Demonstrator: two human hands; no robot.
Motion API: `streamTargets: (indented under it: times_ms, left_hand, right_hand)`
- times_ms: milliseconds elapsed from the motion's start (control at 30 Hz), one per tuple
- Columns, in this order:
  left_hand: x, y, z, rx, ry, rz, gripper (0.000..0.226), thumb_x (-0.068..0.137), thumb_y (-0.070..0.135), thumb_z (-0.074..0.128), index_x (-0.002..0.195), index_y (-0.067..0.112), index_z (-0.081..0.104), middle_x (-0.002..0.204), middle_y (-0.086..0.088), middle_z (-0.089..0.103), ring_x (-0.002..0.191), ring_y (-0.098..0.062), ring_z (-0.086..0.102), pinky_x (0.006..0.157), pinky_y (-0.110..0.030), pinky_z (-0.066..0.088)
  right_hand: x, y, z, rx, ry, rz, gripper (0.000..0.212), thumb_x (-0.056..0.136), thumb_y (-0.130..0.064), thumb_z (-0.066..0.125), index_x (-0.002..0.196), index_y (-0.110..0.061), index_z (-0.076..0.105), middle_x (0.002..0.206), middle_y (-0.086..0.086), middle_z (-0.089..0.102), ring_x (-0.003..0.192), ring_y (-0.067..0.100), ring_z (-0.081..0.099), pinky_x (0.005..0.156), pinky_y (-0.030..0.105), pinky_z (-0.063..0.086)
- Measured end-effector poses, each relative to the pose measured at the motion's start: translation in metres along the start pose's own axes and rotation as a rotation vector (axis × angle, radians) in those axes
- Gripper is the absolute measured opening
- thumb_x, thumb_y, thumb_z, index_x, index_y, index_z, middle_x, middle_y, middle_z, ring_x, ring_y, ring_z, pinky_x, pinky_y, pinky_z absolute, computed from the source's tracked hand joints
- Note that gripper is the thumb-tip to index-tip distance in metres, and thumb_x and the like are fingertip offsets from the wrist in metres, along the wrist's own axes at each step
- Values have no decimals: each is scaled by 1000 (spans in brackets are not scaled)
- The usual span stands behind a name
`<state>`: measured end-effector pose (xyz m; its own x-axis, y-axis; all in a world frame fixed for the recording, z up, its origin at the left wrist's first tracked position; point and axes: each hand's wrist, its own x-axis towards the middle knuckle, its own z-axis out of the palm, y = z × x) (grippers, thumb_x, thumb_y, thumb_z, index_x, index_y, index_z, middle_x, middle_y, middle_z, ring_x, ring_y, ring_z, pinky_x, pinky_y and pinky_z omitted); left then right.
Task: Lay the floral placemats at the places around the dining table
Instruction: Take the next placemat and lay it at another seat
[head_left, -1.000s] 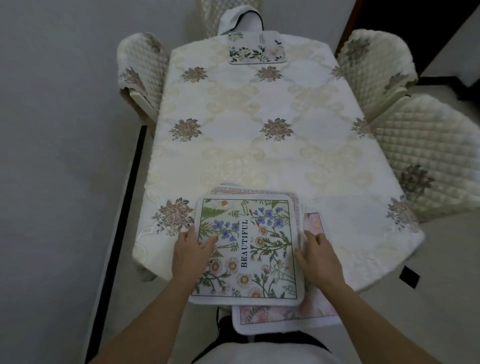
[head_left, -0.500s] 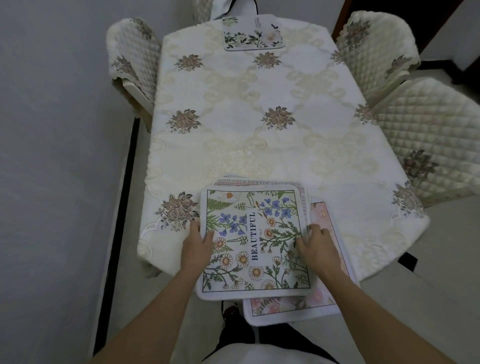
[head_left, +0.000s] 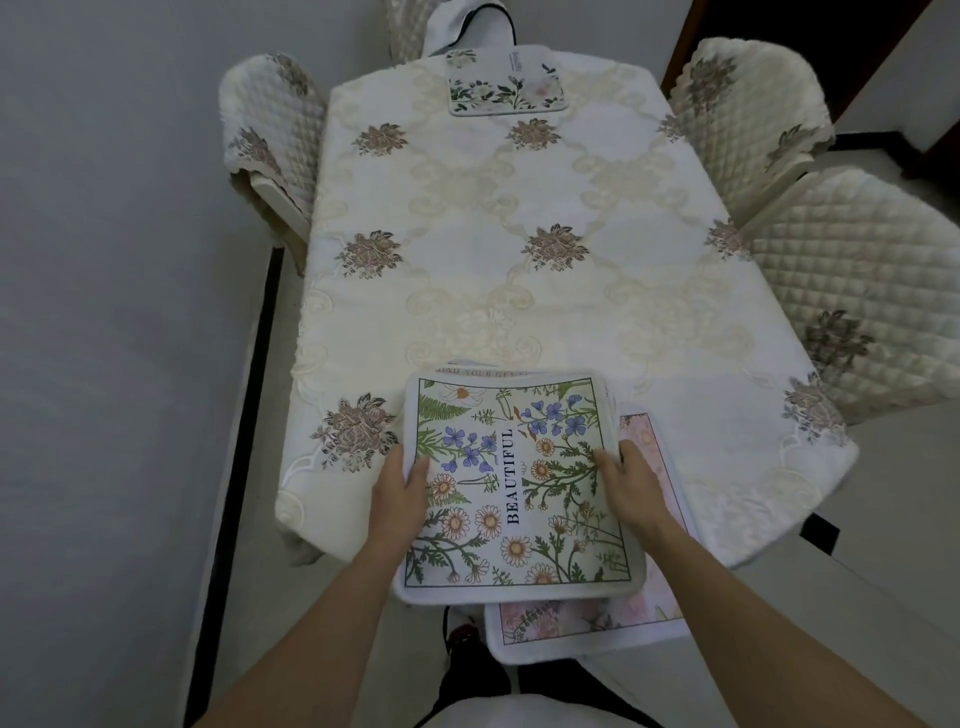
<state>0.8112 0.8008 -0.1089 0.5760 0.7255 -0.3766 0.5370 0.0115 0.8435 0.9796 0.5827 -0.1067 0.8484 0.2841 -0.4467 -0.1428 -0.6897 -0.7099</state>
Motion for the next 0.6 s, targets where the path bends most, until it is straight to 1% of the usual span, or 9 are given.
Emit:
streamTargets:
  times_ms: [67,133,200,233,267,367,433,533,600]
  left_hand:
    - [0,11,-1,0,24,33,11,103,26,47,109,21,54,100,1,65,94,-19,63,84,-41,53]
    - [2,23,-2,2,42,60,13,103,29,46,105,20,54,98,0,65,92,-20,64,80,-40,54]
    - [4,34,-4,29,68,100,19,103,34,44,96,19,54,91,-7,65,83,-22,63,73,-45,54]
    - [4,40,-5,47,81,131,23,103,35,44,91,17,52,87,-10,63,77,-23,59,69,-45,52]
    - [4,47,-5,66,90,160,26,103,34,43,88,14,51,82,-12,60,72,-22,55,64,-41,49]
    - [1,66,-8,130,112,228,28,104,31,42,82,14,45,71,-4,50,62,-16,45,55,-30,37]
    - [1,75,-9,167,126,265,28,104,31,42,80,16,43,67,-2,48,57,-15,43,51,-29,34]
    - [2,81,-12,158,135,296,27,103,32,42,82,15,44,69,-9,55,59,-20,49,51,-33,40]
    - [0,82,-16,157,147,303,28,103,34,42,85,13,47,74,-16,60,62,-23,54,54,-42,47]
  right_hand:
    - [0,-8,-8,-6,12,-25,25,103,-31,42,103,-7,51,94,5,59,92,29,58,74,37,44]
    - [2,-14,-17,5,34,-59,23,102,-32,42,103,-11,52,96,4,61,92,26,60,76,38,47]
    - [4,-20,-26,27,57,-87,20,101,-35,43,103,-17,53,99,5,63,91,25,63,79,43,53]
    - [4,-25,-31,39,70,-103,19,101,-35,44,104,-19,53,100,5,64,90,24,63,79,44,54]
    - [4,-30,-36,54,80,-123,18,101,-34,45,105,-20,54,100,4,64,90,24,63,77,43,54]
    - [2,-45,-49,100,115,-174,19,101,-32,46,108,-19,56,99,3,66,87,21,64,68,35,50]
    - [0,-52,-56,112,137,-194,20,101,-33,46,108,-17,57,97,3,66,86,20,64,69,37,51]
    - [-3,-60,-61,114,155,-219,21,102,-32,45,107,-16,56,95,2,66,85,20,63,70,37,51]
    - [-6,-64,-60,114,158,-228,21,102,-32,44,107,-16,56,94,2,65,85,20,63,70,37,50]
